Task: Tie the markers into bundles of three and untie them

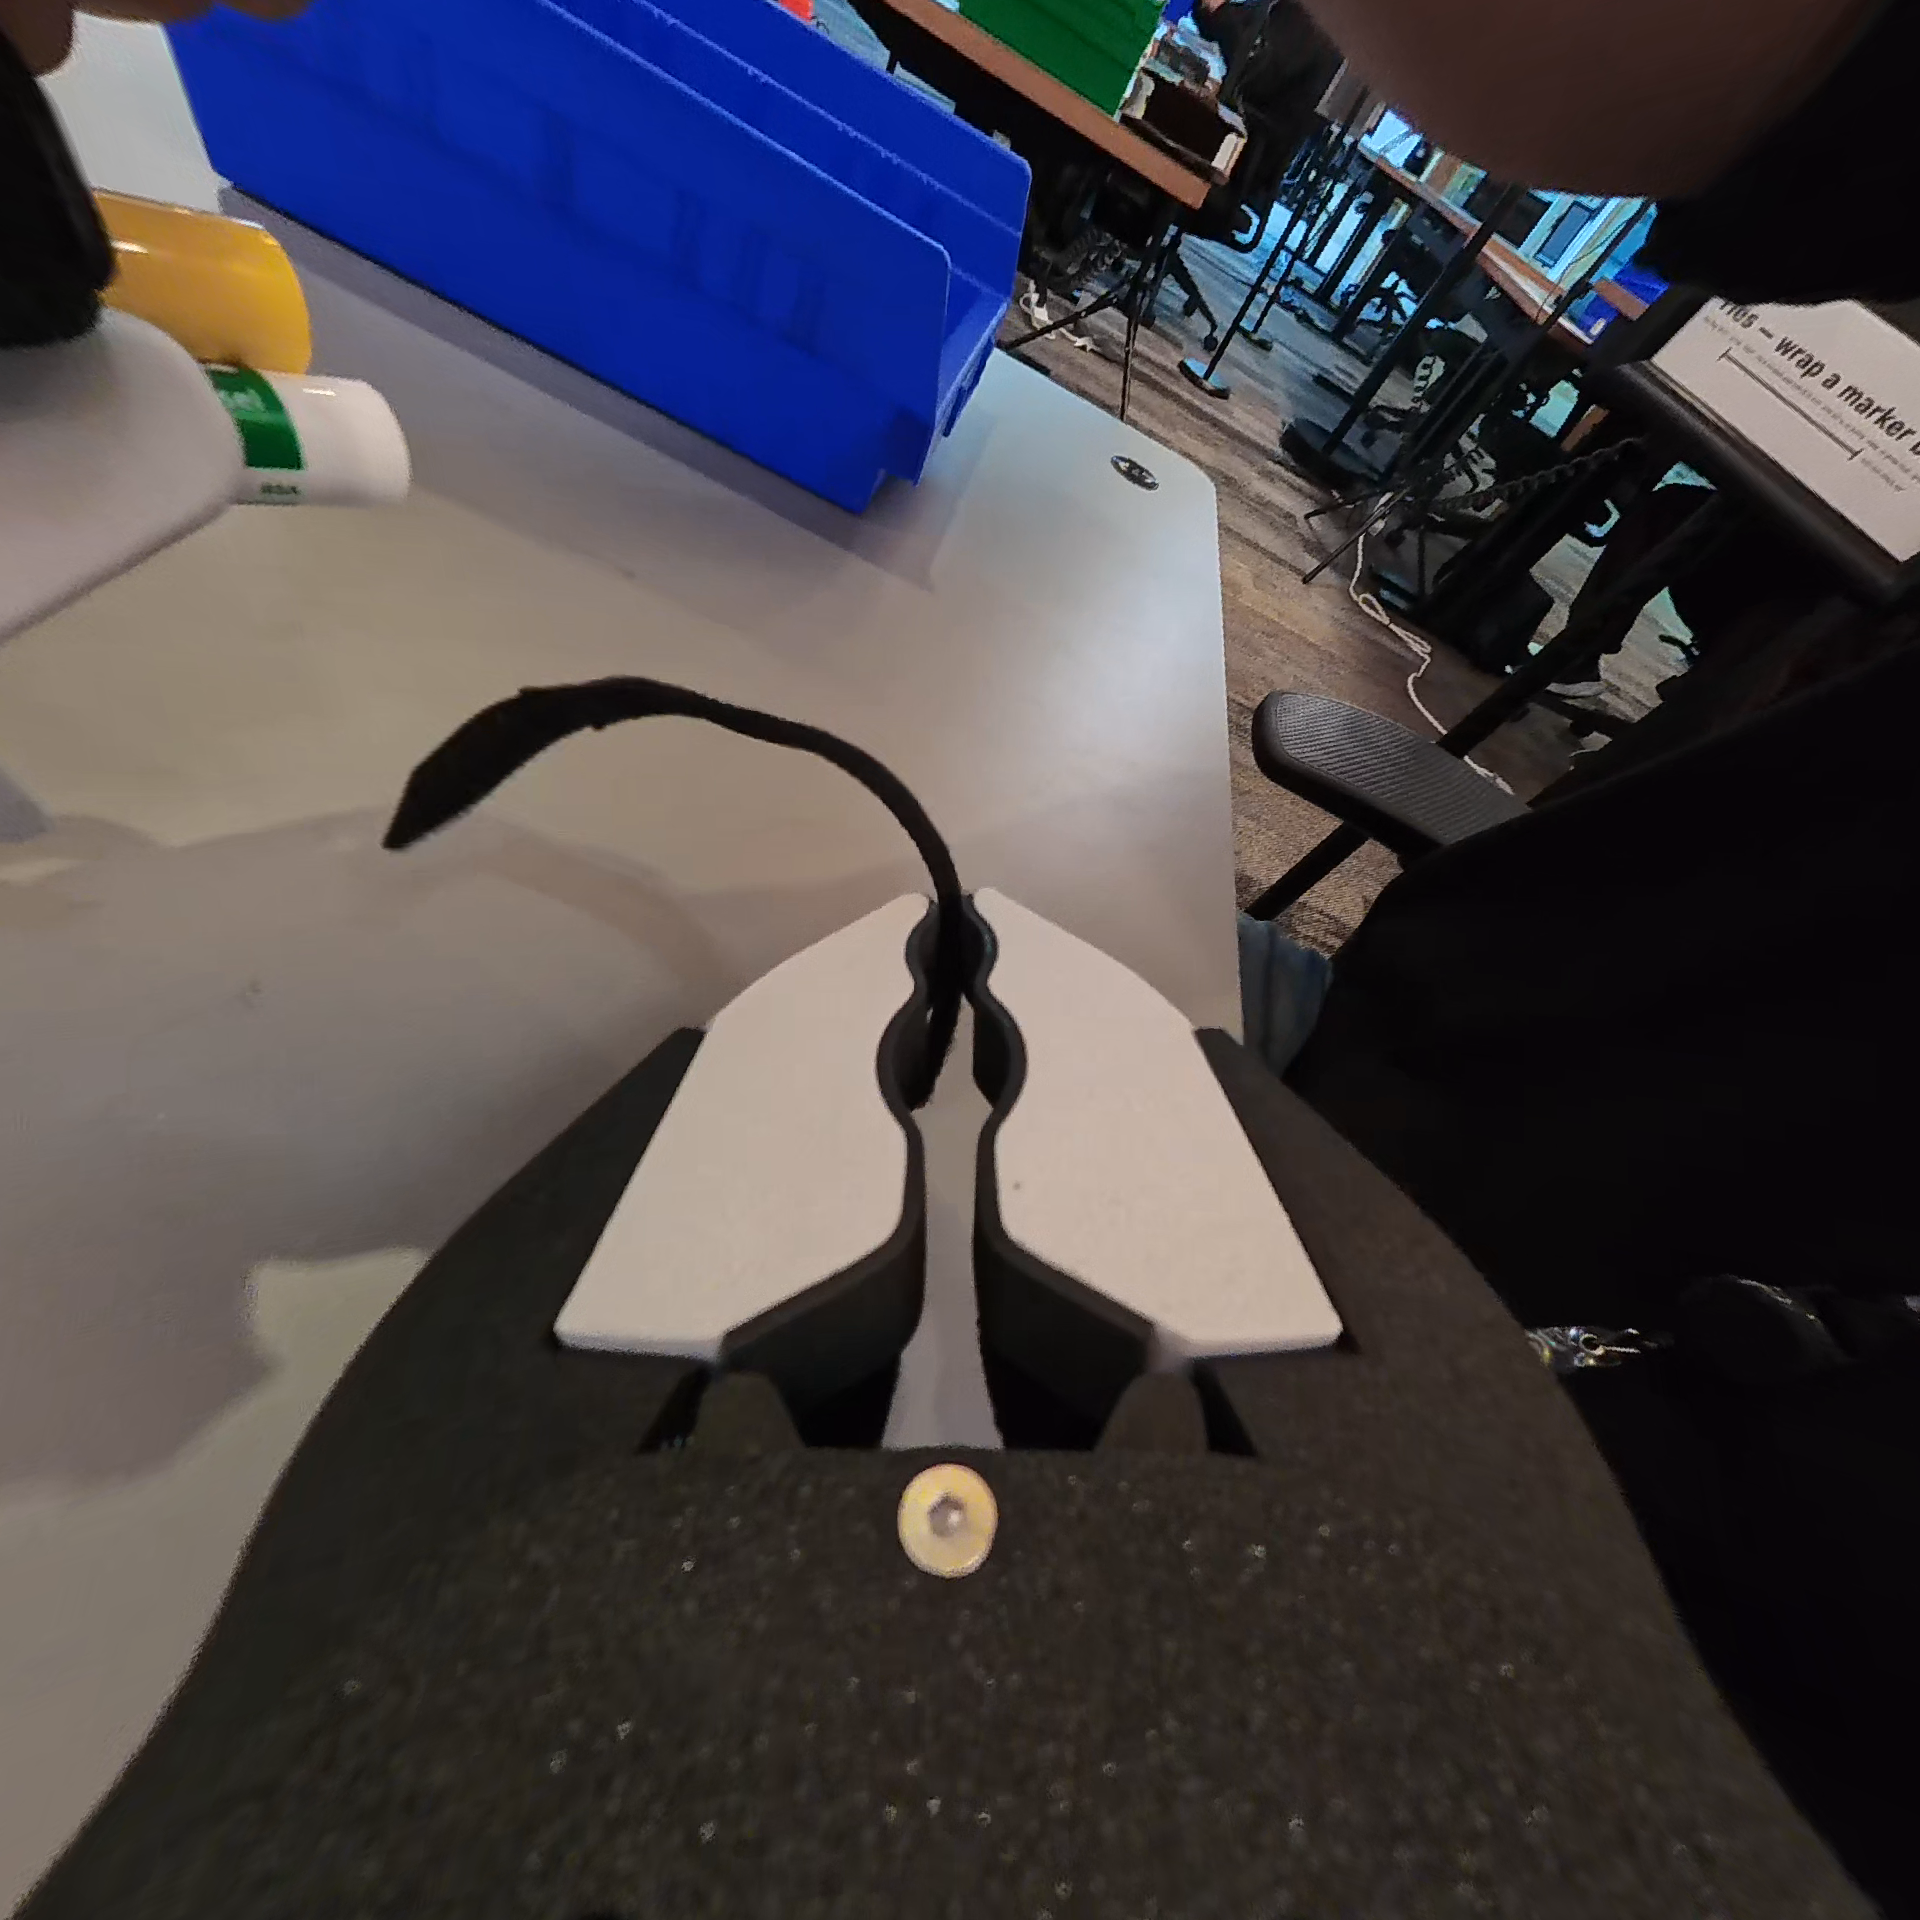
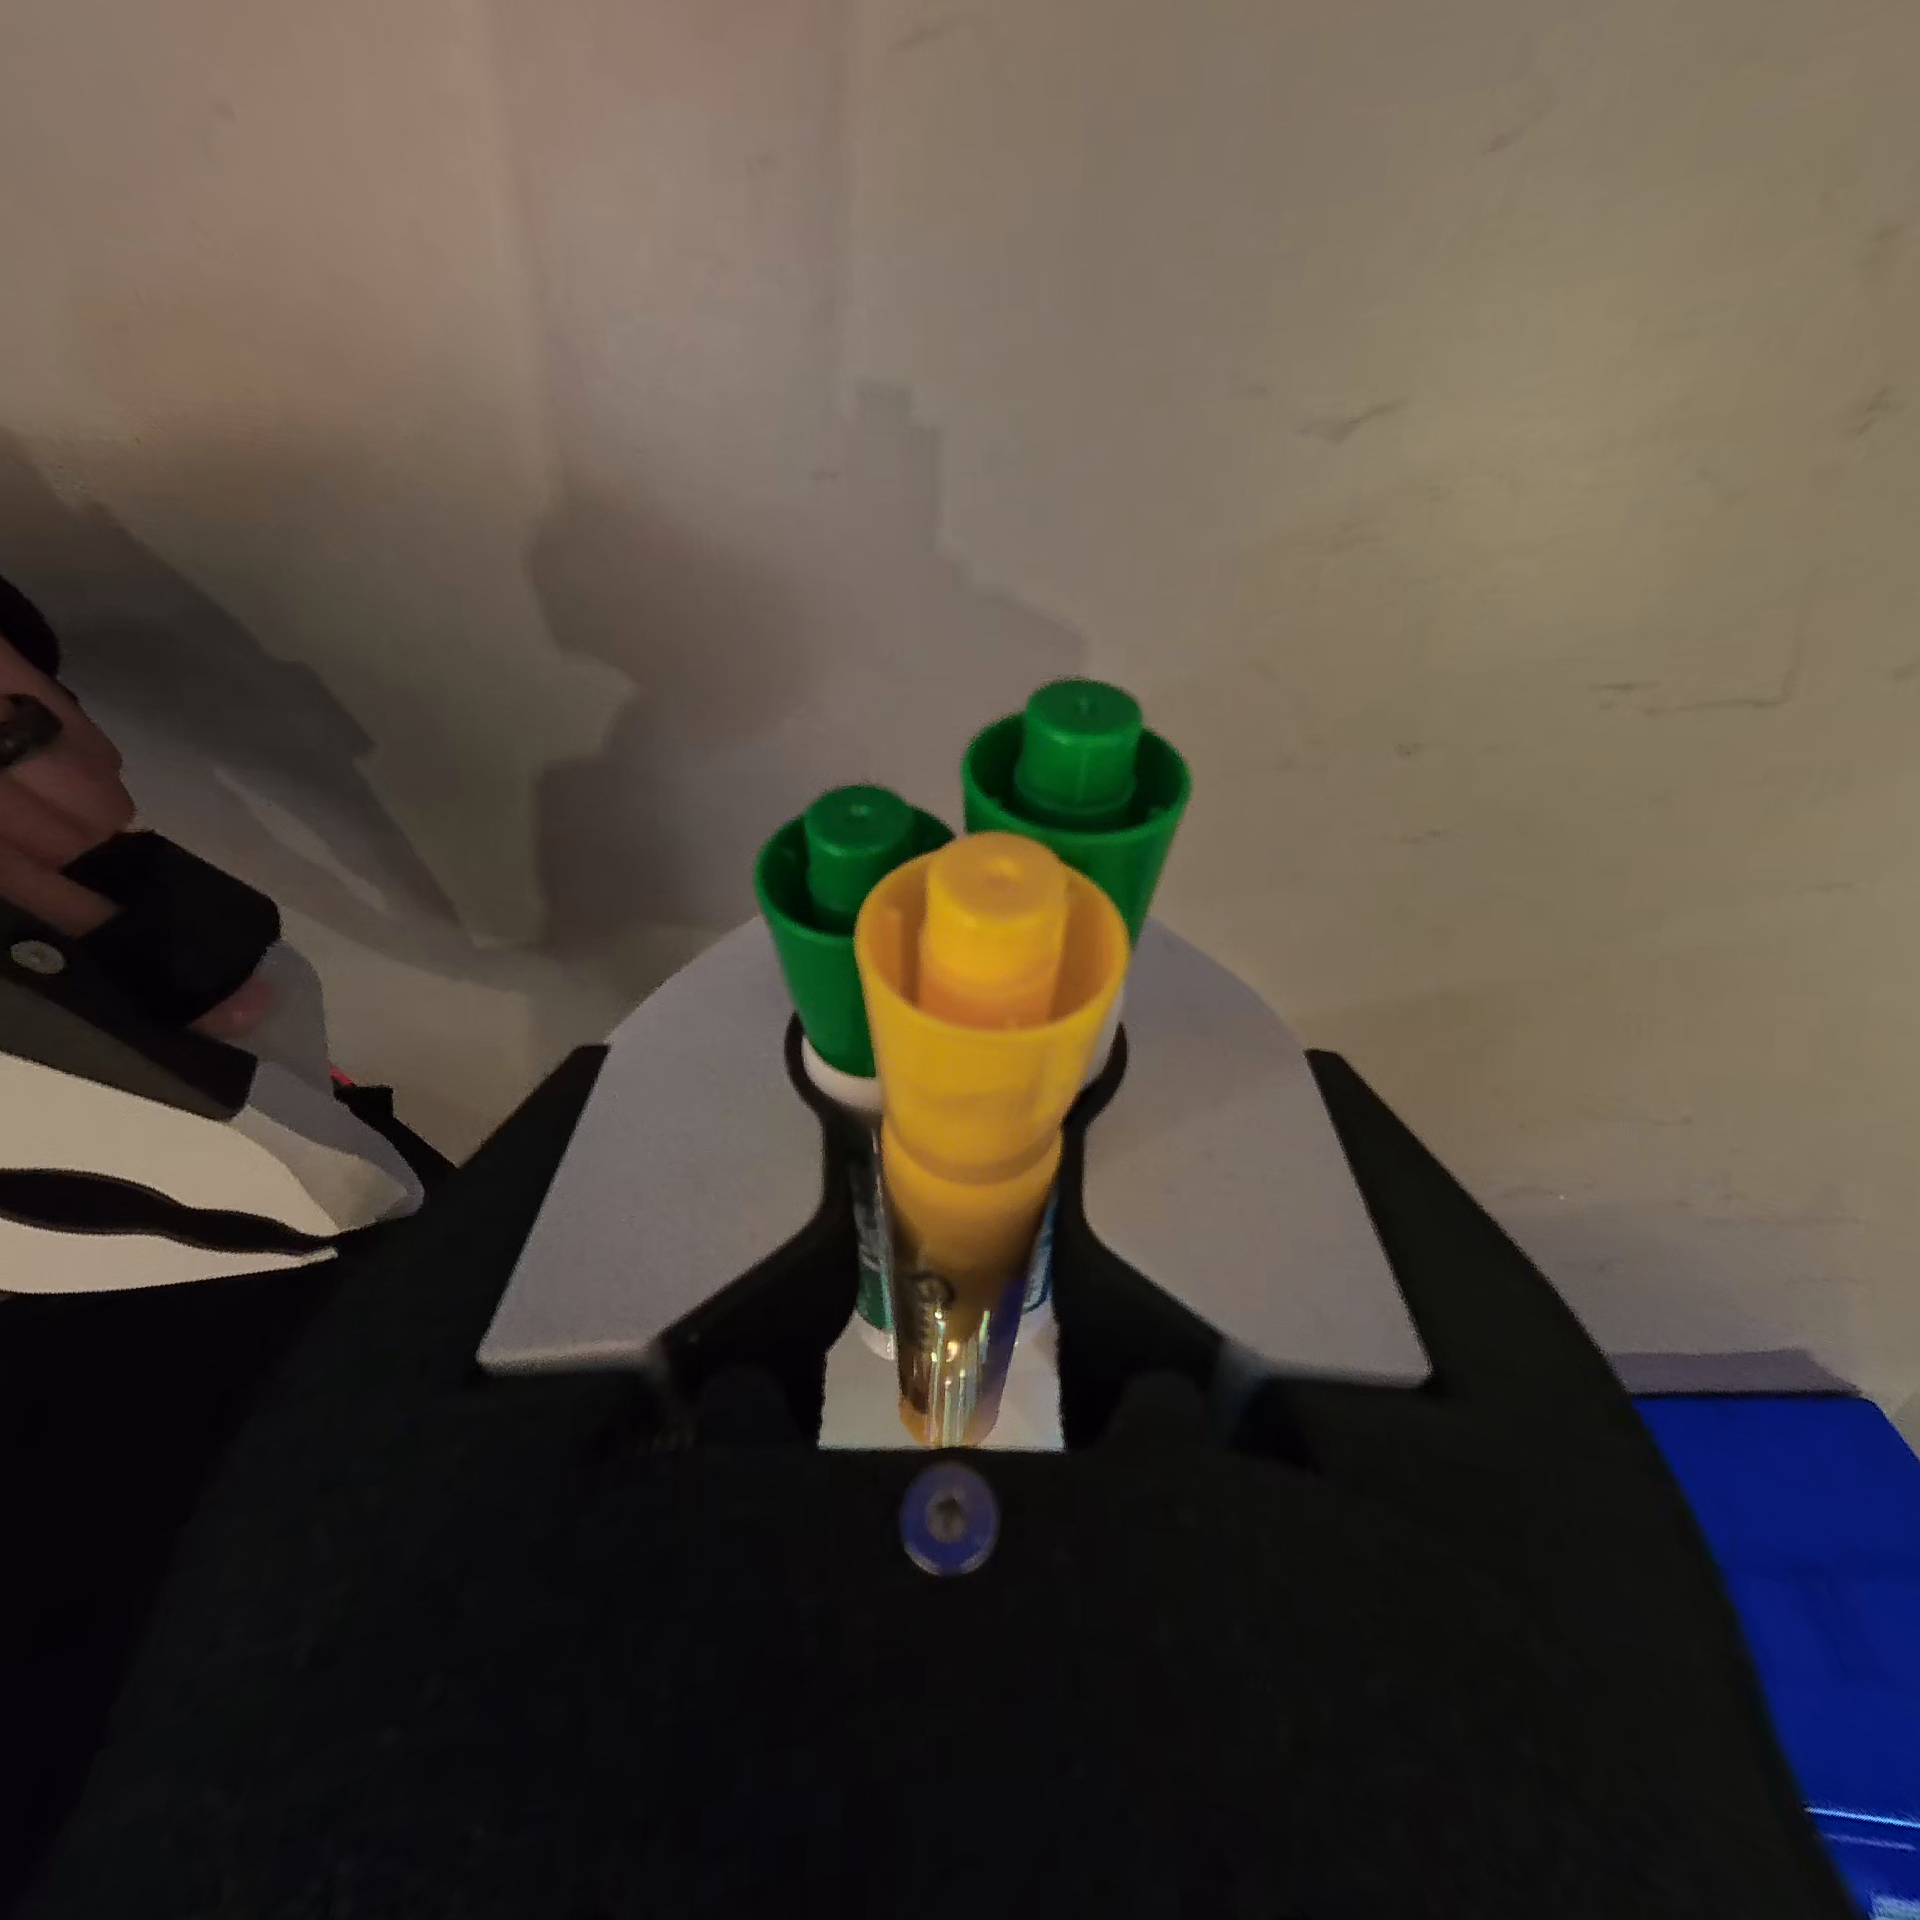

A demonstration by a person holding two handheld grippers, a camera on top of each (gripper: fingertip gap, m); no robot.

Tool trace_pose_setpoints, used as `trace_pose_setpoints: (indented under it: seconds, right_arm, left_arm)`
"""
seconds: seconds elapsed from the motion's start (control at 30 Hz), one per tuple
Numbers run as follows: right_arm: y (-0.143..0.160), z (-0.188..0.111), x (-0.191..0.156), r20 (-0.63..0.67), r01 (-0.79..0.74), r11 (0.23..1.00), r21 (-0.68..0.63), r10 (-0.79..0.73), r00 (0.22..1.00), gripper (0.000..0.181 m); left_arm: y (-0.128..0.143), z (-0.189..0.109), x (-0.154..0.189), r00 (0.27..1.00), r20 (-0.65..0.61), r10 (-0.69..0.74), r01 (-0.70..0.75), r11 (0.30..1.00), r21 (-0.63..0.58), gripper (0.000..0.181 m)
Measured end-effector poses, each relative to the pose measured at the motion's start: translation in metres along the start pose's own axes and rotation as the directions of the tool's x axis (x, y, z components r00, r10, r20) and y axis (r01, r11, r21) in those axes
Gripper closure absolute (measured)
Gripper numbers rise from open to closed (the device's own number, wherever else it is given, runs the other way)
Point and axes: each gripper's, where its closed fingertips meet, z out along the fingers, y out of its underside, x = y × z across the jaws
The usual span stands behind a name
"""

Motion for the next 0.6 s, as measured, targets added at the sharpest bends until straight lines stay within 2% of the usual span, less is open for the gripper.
trace_pose_setpoints:
  seconds: [0.37,0.6]
  right_arm:
    - [0.020,0.008,0.001,-0.038,0.150,0.988,-0.031,-0.151,0.988,0.140]
    - [0.042,0.012,-0.005,-0.078,0.272,0.960,-0.062,-0.276,0.958,0.140]
  left_arm:
    - [0.012,-0.017,-0.037,0.986,0.165,-0.003,0.015,0.997,-0.072,0.179]
    - [0.032,-0.031,-0.076,0.925,0.380,-0.001,0.075,0.981,-0.179,0.179]
